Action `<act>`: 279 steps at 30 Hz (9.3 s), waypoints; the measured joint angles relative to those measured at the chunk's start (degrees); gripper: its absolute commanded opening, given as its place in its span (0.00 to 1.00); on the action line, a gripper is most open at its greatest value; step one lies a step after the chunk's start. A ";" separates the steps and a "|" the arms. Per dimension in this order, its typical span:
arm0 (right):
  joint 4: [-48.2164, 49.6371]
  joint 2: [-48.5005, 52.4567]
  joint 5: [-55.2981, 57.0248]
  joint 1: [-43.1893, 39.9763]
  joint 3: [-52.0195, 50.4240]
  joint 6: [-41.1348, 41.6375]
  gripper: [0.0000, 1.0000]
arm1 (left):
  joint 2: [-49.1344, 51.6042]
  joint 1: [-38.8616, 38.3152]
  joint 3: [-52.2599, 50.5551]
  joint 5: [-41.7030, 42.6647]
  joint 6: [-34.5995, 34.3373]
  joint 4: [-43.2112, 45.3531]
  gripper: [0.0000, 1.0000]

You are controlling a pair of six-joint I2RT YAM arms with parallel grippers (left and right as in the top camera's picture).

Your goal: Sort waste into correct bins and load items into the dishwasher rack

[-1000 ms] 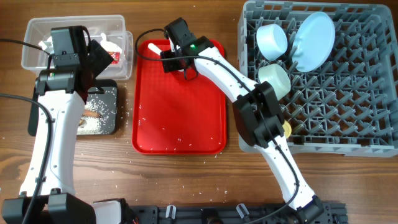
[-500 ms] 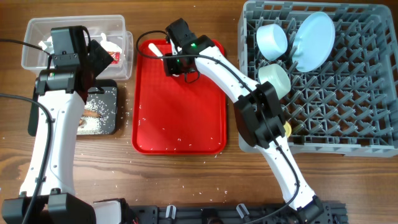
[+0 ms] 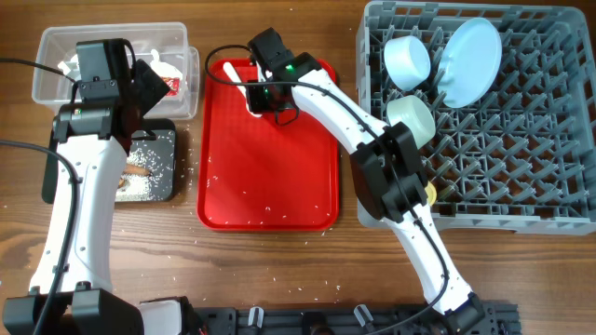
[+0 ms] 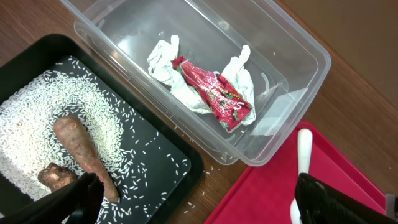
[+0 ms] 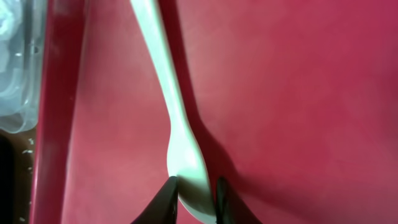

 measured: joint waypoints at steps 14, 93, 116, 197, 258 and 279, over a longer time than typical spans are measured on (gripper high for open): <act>2.60 0.50 -4.33 0.20 -0.35 -1.18 0.52 | 0.00 0.00 0.00 -0.02 0.00 0.00 1.00; -5.70 2.51 -11.74 10.10 2.89 11.93 0.04 | 0.00 0.00 0.00 0.00 0.00 0.00 1.00; -3.63 3.61 -28.57 -0.44 -0.15 1.49 0.37 | 0.00 0.00 0.00 0.00 0.00 0.00 1.00; -5.22 -3.67 19.08 18.95 -0.33 2.03 0.66 | -14.84 25.24 3.26 -2.71 1.33 -13.18 1.00; -28.13 -29.38 10.12 -6.40 -0.04 -1.03 0.04 | -0.74 10.23 3.26 13.22 2.32 -8.28 1.00; -32.37 -28.35 11.37 -20.09 -14.97 -10.69 0.33 | 7.04 4.15 3.26 13.64 5.86 -1.70 1.00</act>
